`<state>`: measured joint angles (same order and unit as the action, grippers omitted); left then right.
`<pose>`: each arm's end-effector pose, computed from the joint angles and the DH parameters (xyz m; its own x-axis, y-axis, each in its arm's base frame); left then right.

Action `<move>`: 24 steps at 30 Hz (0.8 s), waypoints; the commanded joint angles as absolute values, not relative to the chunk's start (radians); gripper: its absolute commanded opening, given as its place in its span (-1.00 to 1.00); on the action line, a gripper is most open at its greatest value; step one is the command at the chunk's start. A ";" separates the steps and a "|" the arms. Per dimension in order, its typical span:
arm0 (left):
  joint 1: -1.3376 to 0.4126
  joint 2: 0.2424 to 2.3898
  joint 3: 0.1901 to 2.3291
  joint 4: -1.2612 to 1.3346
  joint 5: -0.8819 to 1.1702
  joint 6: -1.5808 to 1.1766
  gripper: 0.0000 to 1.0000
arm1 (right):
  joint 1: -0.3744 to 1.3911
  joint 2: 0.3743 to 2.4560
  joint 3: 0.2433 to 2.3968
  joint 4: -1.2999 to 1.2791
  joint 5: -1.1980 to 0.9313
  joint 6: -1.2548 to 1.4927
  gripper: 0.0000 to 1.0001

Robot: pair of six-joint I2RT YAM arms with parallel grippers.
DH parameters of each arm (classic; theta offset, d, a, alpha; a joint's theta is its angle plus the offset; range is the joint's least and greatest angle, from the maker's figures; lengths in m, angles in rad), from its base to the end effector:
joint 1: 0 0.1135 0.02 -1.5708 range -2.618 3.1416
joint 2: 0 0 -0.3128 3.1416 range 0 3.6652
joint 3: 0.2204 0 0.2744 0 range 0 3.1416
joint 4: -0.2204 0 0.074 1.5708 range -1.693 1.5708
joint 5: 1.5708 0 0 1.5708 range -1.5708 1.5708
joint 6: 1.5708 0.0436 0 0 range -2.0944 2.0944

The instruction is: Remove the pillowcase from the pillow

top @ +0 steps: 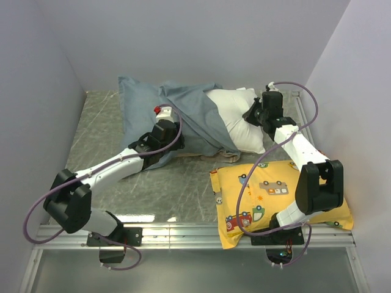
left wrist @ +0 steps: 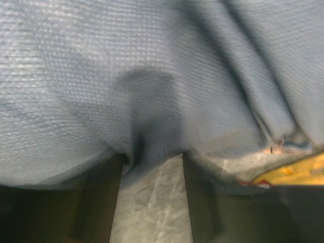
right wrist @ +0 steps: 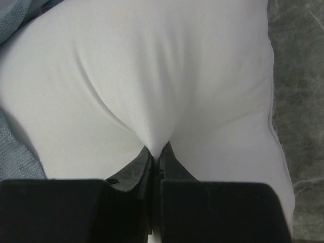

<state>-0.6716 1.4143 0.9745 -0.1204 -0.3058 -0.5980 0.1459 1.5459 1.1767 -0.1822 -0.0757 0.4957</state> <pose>0.2720 -0.1994 0.3013 -0.5654 -0.2364 -0.7902 0.0912 0.9343 -0.3447 0.3791 0.0590 0.3240 -0.5552 0.3978 -0.7304 0.0630 0.8958 0.4400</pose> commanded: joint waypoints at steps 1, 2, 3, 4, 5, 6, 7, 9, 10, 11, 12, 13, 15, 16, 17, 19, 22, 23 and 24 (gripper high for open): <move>-0.684 1.460 1.008 -0.089 -0.365 -0.618 -0.43 | 0.149 1.551 1.221 -0.204 -0.025 0.468 -1.00; -0.683 1.468 1.015 -0.107 -0.388 -0.624 -0.69 | 0.147 1.549 1.226 -0.210 -0.020 0.465 -1.00; -0.684 1.473 1.026 -0.164 -0.414 -0.630 -0.88 | 0.147 1.549 1.230 -0.215 -0.014 0.465 -1.00; -0.681 1.483 1.051 -0.196 -0.495 -0.638 -0.99 | 0.144 1.549 1.238 -0.218 -0.014 0.462 -1.00; -0.680 1.486 1.063 -0.224 -0.530 -0.652 -0.99 | 0.146 1.551 1.244 -0.225 -0.012 0.459 -1.00; -0.673 1.477 1.078 -0.263 -0.561 -0.650 -0.99 | 0.143 1.554 1.250 -0.229 -0.012 0.460 -1.00; -0.663 1.468 1.083 -0.279 -0.587 -0.650 -0.99 | 0.140 1.555 1.265 -0.233 -0.012 0.459 -1.00; -0.577 1.416 1.080 -0.308 -0.566 -0.664 -0.99 | 0.129 1.563 1.284 -0.244 -0.015 0.460 -1.00; -0.527 1.389 1.068 -0.313 -0.531 -0.682 -0.99 | 0.124 1.568 1.304 -0.250 -0.020 0.465 -1.00; -0.399 1.358 1.052 -0.307 -0.409 -0.690 -0.99 | 0.108 1.577 1.315 -0.262 -0.021 0.463 -1.00; -0.326 1.292 1.011 -0.296 -0.356 -0.699 -0.99 | 0.094 1.580 1.330 -0.268 -0.026 0.466 -1.00; -0.257 1.261 0.994 -0.290 -0.312 -0.710 -0.99 | 0.078 1.583 1.338 -0.271 -0.034 0.472 -1.00; -0.070 1.185 0.970 -0.301 -0.258 -0.715 -0.99 | 0.026 1.592 1.342 -0.272 -0.078 0.483 -1.00; -0.014 1.168 0.966 -0.307 -0.243 -0.716 -0.99 | 0.014 1.595 1.344 -0.270 -0.095 0.494 -1.00; 0.083 1.152 0.965 -0.319 -0.210 -0.718 -0.99 | 0.006 1.600 1.344 -0.264 -0.115 0.498 -1.00; 0.144 1.121 0.963 -0.310 -0.151 -0.719 -0.99 | 0.005 1.603 1.345 -0.261 -0.133 0.503 -1.00; 0.155 1.114 0.968 -0.285 -0.046 -0.715 -0.99 | 0.021 1.609 1.342 -0.245 -0.170 0.502 -1.00; 0.141 1.112 0.962 -0.273 -0.022 -0.715 -0.99 | 0.032 1.620 1.347 -0.253 -0.173 0.491 -1.00; 0.132 1.108 0.953 -0.258 -0.009 -0.716 -0.99 | 0.046 1.624 1.356 -0.262 -0.173 0.480 -1.00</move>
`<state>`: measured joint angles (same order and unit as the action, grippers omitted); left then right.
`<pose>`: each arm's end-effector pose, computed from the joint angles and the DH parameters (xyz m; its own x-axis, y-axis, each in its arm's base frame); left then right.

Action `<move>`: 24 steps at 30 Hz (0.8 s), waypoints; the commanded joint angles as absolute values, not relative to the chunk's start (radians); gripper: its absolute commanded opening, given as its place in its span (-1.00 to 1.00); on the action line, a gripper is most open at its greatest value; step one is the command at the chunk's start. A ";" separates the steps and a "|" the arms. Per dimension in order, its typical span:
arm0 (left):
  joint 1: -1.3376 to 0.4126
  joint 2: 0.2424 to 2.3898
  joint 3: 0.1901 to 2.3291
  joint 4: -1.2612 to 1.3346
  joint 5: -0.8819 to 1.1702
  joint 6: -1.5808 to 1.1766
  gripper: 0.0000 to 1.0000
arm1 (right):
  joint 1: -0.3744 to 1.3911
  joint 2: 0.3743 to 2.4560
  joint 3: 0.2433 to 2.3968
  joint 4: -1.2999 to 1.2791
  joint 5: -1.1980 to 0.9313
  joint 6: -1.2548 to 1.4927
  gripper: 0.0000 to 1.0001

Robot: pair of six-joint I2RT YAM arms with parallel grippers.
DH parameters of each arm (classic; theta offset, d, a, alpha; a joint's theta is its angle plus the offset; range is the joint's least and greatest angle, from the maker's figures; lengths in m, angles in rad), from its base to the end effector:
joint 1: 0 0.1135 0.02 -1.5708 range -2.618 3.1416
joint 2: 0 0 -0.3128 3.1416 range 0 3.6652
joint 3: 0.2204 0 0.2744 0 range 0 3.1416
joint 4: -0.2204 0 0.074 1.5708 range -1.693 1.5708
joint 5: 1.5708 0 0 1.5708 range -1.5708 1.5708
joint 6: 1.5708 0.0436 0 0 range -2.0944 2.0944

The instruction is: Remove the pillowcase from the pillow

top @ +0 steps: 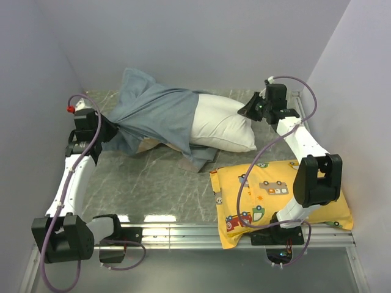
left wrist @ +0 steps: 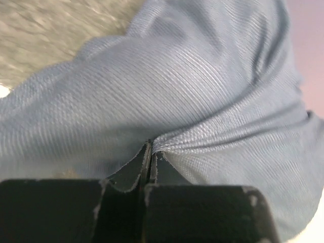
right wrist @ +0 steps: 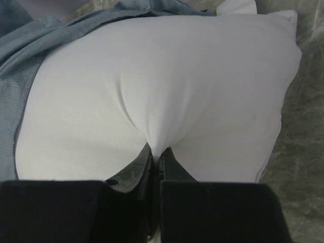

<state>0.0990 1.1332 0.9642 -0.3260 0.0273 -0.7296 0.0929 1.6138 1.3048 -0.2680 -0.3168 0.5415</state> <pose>0.2638 0.0250 0.3551 -0.3025 -0.6996 -0.6473 -0.3709 0.7120 -0.5962 0.4005 0.0510 0.3388 -0.6449 0.4318 -0.6306 -0.0183 0.8161 0.5776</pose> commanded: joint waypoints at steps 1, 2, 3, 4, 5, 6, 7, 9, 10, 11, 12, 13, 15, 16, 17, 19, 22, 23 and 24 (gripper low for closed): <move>0.117 1.106 0.951 -0.258 -0.011 -0.713 -0.99 | 0.057 1.629 1.367 -0.271 -0.173 0.454 -1.00; 0.103 1.108 0.953 -0.261 -0.020 -0.709 -0.99 | 0.086 1.623 1.365 -0.278 -0.169 0.442 -0.99; 0.078 1.101 0.956 -0.265 -0.029 -0.706 -0.99 | 0.101 1.614 1.356 -0.278 -0.154 0.433 -0.88; 0.068 1.097 0.956 -0.265 -0.035 -0.701 -0.99 | 0.115 1.600 1.345 -0.273 -0.144 0.413 -0.72; 0.051 1.091 0.956 -0.267 -0.040 -0.700 -0.99 | 0.150 1.559 1.336 -0.262 -0.121 0.404 -0.27; 0.046 1.079 0.959 -0.267 -0.043 -0.698 -0.99 | 0.166 1.539 1.327 -0.261 -0.100 0.393 -0.06; 0.040 1.071 0.960 -0.271 -0.048 -0.693 -0.99 | 0.185 1.499 1.316 -0.261 -0.060 0.368 0.12; 0.020 1.052 0.969 -0.276 -0.048 -0.687 -0.99 | 0.239 1.461 1.312 -0.273 -0.016 0.348 0.42; 0.012 1.048 0.971 -0.278 -0.052 -0.681 -0.99 | 0.254 1.441 1.305 -0.273 -0.002 0.322 0.47; 0.005 1.042 0.974 -0.282 -0.063 -0.678 -0.99 | 0.268 1.396 1.298 -0.268 0.047 0.310 0.55; -0.018 1.037 0.979 -0.285 -0.067 -0.675 -0.99 | 0.305 1.375 1.283 -0.265 0.063 0.301 0.57; -0.026 1.035 0.983 -0.290 -0.074 -0.670 -0.99 | 0.325 1.332 1.275 -0.262 0.092 0.282 0.58; -0.044 1.035 0.983 -0.291 -0.077 -0.667 -0.99 | 0.400 1.289 1.244 -0.256 0.136 0.256 0.61; -0.048 1.034 0.982 -0.293 -0.075 -0.663 -0.99 | 0.434 1.257 1.232 -0.250 0.156 0.227 0.62; -0.054 1.032 0.982 -0.291 -0.075 -0.663 -0.99 | 0.458 1.244 1.221 -0.247 0.219 0.213 0.67; -0.057 1.031 0.976 -0.287 -0.071 -0.663 -0.99 | 0.517 1.230 1.198 -0.250 0.230 0.172 0.68; -0.064 1.026 0.965 -0.282 -0.061 -0.661 -0.99 | 0.634 1.220 1.163 -0.244 0.262 0.115 0.68; -0.066 1.025 0.965 -0.284 -0.061 -0.660 -0.99 | 0.681 1.224 1.154 -0.242 0.288 0.100 0.69; -0.067 1.022 0.965 -0.284 -0.061 -0.658 -0.99 | 0.719 1.233 1.135 -0.241 0.349 0.072 0.71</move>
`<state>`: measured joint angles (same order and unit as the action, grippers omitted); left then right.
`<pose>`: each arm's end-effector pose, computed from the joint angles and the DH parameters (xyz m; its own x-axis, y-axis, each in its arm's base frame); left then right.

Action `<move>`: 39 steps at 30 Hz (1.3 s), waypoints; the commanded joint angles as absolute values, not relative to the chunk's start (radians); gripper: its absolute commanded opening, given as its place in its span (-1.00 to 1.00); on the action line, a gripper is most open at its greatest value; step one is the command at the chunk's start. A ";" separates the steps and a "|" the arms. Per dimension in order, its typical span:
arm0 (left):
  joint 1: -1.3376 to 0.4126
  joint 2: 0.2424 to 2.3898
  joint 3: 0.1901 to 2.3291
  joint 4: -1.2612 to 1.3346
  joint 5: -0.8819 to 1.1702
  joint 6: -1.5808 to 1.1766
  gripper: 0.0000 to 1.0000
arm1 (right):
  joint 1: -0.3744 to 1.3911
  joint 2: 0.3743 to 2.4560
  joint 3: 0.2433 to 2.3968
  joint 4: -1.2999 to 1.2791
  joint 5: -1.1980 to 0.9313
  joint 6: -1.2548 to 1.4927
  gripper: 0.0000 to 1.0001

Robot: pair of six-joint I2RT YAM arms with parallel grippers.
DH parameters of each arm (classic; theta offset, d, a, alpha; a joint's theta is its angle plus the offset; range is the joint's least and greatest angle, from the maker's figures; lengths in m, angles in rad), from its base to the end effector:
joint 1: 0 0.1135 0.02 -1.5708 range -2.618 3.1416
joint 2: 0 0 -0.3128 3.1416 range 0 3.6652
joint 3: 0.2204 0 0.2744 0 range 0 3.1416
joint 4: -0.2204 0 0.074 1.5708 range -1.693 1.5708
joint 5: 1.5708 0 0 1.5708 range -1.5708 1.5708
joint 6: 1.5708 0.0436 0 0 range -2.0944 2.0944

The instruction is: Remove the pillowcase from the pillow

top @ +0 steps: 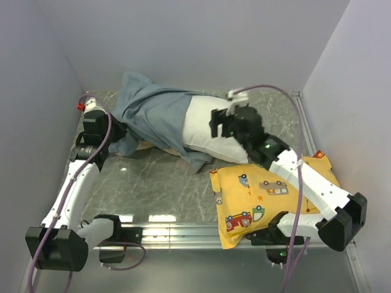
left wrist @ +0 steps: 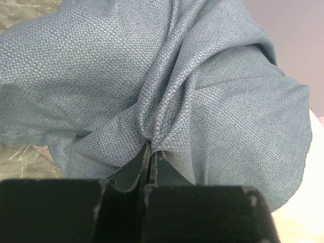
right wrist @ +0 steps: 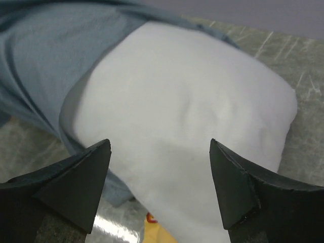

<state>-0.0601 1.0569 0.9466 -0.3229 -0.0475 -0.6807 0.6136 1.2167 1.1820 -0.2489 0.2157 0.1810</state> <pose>0.2453 -0.0127 0.3667 -0.3363 -0.6095 -0.7179 -0.2505 0.7927 -0.5557 0.2451 0.1612 0.4249 -0.2960 0.0066 -0.9552 -0.3468 0.9310 0.1139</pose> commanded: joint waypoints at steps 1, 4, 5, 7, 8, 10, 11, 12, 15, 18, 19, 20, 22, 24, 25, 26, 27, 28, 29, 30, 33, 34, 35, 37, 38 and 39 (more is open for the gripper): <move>-0.067 1.020 0.963 -0.285 -0.061 -0.654 -0.99 | 0.750 1.265 1.128 -0.239 0.373 0.063 0.71; -0.067 1.019 0.963 -0.282 -0.055 -0.647 -0.99 | 0.810 1.362 1.106 -0.235 0.460 0.054 0.74; -0.067 1.022 0.962 -0.282 -0.054 -0.646 -0.99 | 0.819 1.383 1.108 -0.254 0.472 0.054 0.74; -0.067 1.025 0.962 -0.287 -0.054 -0.640 -0.99 | 0.830 1.423 1.094 -0.253 0.515 0.048 0.75; -0.067 1.025 0.963 -0.285 -0.055 -0.638 -0.99 | 0.836 1.433 1.091 -0.250 0.528 0.045 0.76; -0.067 1.025 0.965 -0.287 -0.057 -0.635 -0.99 | 0.856 1.453 1.083 -0.249 0.557 0.044 0.77; -0.067 1.023 0.965 -0.285 -0.058 -0.634 -0.99 | 0.864 1.460 1.081 -0.249 0.575 0.044 0.77; -0.067 1.023 0.965 -0.285 -0.058 -0.634 -0.99 | 0.871 1.469 1.083 -0.249 0.590 0.041 0.77; -0.069 1.019 0.973 -0.287 -0.051 -0.630 -0.99 | 0.871 1.518 1.107 -0.242 0.669 0.038 0.66; -0.071 1.011 0.989 -0.301 -0.061 -0.624 -0.99 | 0.870 1.583 1.198 -0.301 0.744 0.040 -0.38; -0.071 1.008 0.994 -0.305 -0.064 -0.617 -0.99 | 0.870 1.591 1.224 -0.313 0.752 0.038 -0.71; -0.072 1.003 1.011 -0.310 -0.071 -0.614 -0.99 | 0.870 1.588 1.248 -0.340 0.749 0.035 -1.00; -0.072 0.986 1.034 -0.334 -0.092 -0.600 -0.99 | 0.870 1.544 1.319 -0.371 0.712 0.014 -1.00; -0.075 0.966 1.081 -0.353 -0.107 -0.585 -0.99 | 0.868 1.500 1.408 -0.402 0.640 0.009 -1.00; -0.077 0.960 1.101 -0.360 -0.123 -0.580 -0.99 | 0.868 1.453 1.439 -0.426 0.609 -0.020 -1.00; -0.081 0.957 1.145 -0.360 -0.133 -0.575 -0.99 | 0.862 1.428 1.468 -0.433 0.576 -0.028 -1.00; -0.083 0.957 1.172 -0.364 -0.141 -0.566 -0.99 | 0.851 1.410 1.533 -0.442 0.540 -0.029 -1.00; -0.086 0.962 1.199 -0.368 -0.152 -0.563 -0.99 | 0.836 1.390 1.572 -0.475 0.469 -0.022 -1.00; -0.089 0.969 1.260 -0.370 -0.156 -0.560 -0.99 | 0.816 1.387 1.612 -0.492 0.425 -0.011 -1.00; -0.089 1.001 1.291 -0.370 -0.152 -0.554 -0.99 | 0.751 1.391 1.688 -0.509 0.378 0.033 -1.00; -0.091 1.101 1.417 -0.387 -0.126 -0.558 -0.99 | 0.601 1.462 1.793 -0.554 0.229 0.113 -1.00; -0.091 1.123 1.437 -0.384 -0.114 -0.560 -0.90 | 0.560 1.533 1.810 -0.563 0.203 0.129 -1.00; -0.091 1.170 1.457 -0.361 -0.094 -0.564 -0.83 | 0.530 1.578 1.837 -0.571 0.146 0.143 -1.00; -0.091 1.225 1.473 -0.353 -0.080 -0.575 -0.80 | 0.466 1.718 1.855 -0.584 0.101 0.185 -1.00; -0.091 1.283 1.482 -0.350 -0.055 -0.577 -0.78 | 0.459 1.759 1.850 -0.575 0.075 0.196 -1.00; -0.091 1.310 1.485 -0.350 -0.040 -0.581 -0.75 | 0.450 1.793 1.823 -0.562 0.069 0.221 -1.00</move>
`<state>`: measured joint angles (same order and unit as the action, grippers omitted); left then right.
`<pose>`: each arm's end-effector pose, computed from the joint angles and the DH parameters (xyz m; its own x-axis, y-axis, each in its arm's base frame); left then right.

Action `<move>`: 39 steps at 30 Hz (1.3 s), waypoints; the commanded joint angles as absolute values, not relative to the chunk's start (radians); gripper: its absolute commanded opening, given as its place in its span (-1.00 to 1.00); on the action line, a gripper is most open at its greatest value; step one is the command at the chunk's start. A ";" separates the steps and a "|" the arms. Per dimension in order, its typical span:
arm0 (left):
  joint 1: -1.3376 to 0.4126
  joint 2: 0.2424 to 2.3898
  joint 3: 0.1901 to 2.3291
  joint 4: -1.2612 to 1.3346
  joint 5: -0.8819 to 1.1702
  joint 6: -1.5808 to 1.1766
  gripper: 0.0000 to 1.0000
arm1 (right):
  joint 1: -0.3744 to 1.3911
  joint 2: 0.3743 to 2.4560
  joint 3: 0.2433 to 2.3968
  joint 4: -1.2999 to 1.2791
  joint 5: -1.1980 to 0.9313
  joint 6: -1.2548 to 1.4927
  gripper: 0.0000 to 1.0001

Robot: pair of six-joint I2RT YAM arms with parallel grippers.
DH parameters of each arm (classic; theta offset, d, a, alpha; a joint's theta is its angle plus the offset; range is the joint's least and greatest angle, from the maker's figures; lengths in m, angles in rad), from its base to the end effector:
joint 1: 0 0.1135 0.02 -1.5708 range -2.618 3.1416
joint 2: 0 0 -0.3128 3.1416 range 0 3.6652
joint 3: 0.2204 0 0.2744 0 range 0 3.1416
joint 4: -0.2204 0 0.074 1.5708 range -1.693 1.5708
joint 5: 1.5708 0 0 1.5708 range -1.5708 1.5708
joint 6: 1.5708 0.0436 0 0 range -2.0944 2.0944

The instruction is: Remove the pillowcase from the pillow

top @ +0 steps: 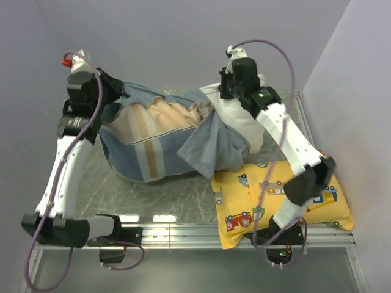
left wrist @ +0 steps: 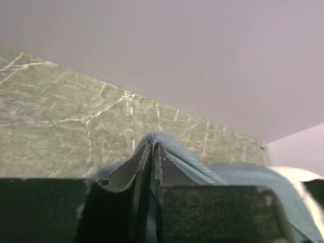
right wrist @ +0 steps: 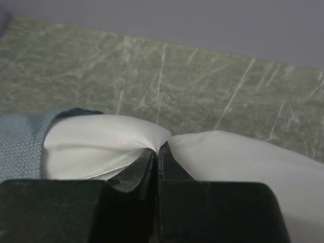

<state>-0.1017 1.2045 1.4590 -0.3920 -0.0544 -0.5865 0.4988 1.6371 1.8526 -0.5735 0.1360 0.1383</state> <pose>0.2673 -0.0249 0.5149 -0.1400 -0.5412 -0.8292 -0.0356 0.8396 -0.5420 0.3534 0.1858 0.5004 -0.3547 -0.0377 -0.9342 -0.3165 0.9450 0.0821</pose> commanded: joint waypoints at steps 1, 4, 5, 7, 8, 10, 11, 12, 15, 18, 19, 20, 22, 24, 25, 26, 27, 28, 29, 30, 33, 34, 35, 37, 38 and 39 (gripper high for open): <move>-0.091 1.333 1.482 -0.339 -0.025 -0.584 -0.65 | 0.442 1.851 1.804 -0.543 0.055 0.232 -1.00; -0.094 1.385 1.444 -0.266 0.024 -0.597 -0.21 | 0.420 1.954 1.756 -0.447 0.003 0.291 -1.00; -0.097 1.396 1.443 -0.250 0.040 -0.597 -0.11 | 0.413 1.980 1.762 -0.437 -0.018 0.305 -1.00; -0.115 1.396 1.456 -0.226 0.069 -0.578 0.11 | 0.399 2.034 1.776 -0.413 -0.037 0.340 -1.00; -0.148 1.387 1.479 -0.229 0.058 -0.566 0.19 | 0.384 2.045 1.796 -0.414 -0.041 0.350 -0.99; -0.214 1.371 1.502 -0.247 0.003 -0.517 0.36 | 0.374 2.049 1.805 -0.404 -0.038 0.367 -0.77; -0.234 1.355 1.511 -0.256 -0.006 -0.505 0.40 | 0.368 2.040 1.801 -0.397 -0.035 0.371 -0.65; -0.250 1.344 1.511 -0.268 -0.049 -0.494 0.44 | 0.367 2.019 1.799 -0.391 -0.032 0.373 -0.34; -0.311 1.286 1.448 -0.279 -0.104 -0.521 0.48 | 0.364 1.950 1.781 -0.368 -0.022 0.367 0.14; -0.386 1.240 1.344 -0.265 -0.146 -0.560 0.49 | 0.360 1.864 1.760 -0.357 -0.002 0.364 0.45; -0.408 1.232 1.316 -0.258 -0.155 -0.571 0.49 | 0.360 1.844 1.755 -0.362 0.020 0.364 0.52; -0.452 1.223 1.265 -0.238 -0.161 -0.578 0.49 | 0.360 1.823 1.755 -0.371 0.035 0.359 0.54; -0.501 1.223 1.223 -0.221 -0.181 -0.598 0.49 | 0.362 1.754 1.744 -0.385 0.057 0.357 0.57; -0.586 1.239 1.181 -0.189 -0.201 -0.609 0.49 | 0.360 1.668 1.692 -0.385 0.086 0.351 0.58; -0.613 1.249 1.172 -0.175 -0.206 -0.614 0.50 | 0.360 1.637 1.663 -0.370 0.095 0.348 0.61; -0.667 1.270 1.160 -0.157 -0.209 -0.617 0.50 | 0.359 1.606 1.604 -0.364 0.107 0.348 0.63; -0.696 1.282 1.158 -0.125 -0.215 -0.624 0.51 | 0.359 1.557 1.571 -0.359 0.121 0.345 0.64; -0.725 1.298 1.160 -0.105 -0.216 -0.626 0.52 | 0.359 1.534 1.537 -0.351 0.132 0.345 0.66; -0.777 1.336 1.169 -0.089 -0.224 -0.626 0.55 | 0.357 1.513 1.470 -0.345 0.144 0.350 0.67; -0.802 1.357 1.178 -0.078 -0.236 -0.629 0.57 | 0.357 1.478 1.432 -0.339 0.152 0.353 0.68; -0.868 1.448 1.216 -0.031 -0.230 -0.632 0.61 | 0.348 1.419 1.277 -0.295 0.160 0.382 0.70; -0.883 1.469 1.229 -0.026 -0.247 -0.634 0.62 | 0.347 1.410 1.237 -0.261 0.161 0.388 0.71; -0.909 1.521 1.256 -0.031 -0.267 -0.634 0.63 | 0.344 1.402 1.176 -0.247 0.163 0.399 0.71; -0.925 1.575 1.299 -0.070 -0.335 -0.640 0.63 | 0.327 1.397 1.134 -0.224 0.153 0.406 0.71; -0.925 1.627 1.311 -0.084 -0.356 -0.646 0.62 | 0.322 1.396 1.106 -0.216 0.147 0.411 0.71; -0.925 1.649 1.321 -0.100 -0.382 -0.661 0.52 | 0.312 1.394 1.097 -0.212 0.144 0.414 0.72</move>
<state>-0.9211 1.5852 1.2530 -0.1123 -0.2687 -0.6281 0.3367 1.4101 1.1236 -0.2813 0.1310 0.3855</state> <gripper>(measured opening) 0.793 0.857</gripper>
